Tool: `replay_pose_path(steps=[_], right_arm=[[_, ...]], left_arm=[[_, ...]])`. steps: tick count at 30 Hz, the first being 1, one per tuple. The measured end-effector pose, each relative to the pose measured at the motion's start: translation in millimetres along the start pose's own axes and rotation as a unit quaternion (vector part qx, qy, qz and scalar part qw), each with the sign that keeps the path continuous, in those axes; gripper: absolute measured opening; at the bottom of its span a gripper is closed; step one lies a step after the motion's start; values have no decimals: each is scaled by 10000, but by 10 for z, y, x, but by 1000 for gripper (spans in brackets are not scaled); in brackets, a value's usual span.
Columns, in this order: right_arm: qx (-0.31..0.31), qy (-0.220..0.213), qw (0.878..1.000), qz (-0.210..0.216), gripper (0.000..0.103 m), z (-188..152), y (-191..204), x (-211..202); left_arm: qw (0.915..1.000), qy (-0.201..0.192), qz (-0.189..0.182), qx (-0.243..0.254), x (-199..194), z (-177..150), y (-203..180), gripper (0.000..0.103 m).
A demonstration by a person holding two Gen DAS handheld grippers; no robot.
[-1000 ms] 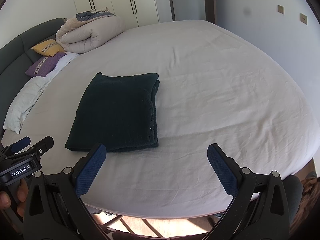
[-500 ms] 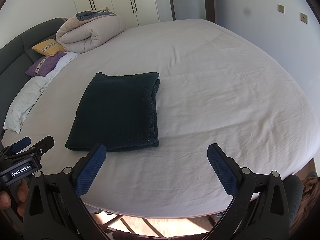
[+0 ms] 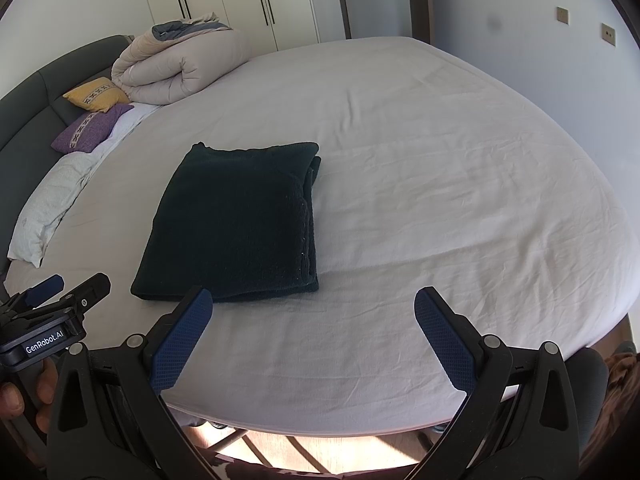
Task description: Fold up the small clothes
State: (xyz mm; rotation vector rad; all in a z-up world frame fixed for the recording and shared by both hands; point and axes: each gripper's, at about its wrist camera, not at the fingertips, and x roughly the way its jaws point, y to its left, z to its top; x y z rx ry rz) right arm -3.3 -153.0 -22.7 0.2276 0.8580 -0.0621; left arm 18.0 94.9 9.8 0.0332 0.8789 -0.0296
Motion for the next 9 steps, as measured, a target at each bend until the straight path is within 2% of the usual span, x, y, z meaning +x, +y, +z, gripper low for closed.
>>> replay_pose_path(steps=[9], right_arm=[[30, 29, 10000, 26, 103, -25, 8, 25]], left_arm=[[10000, -6, 44, 50, 10, -9, -27, 103]])
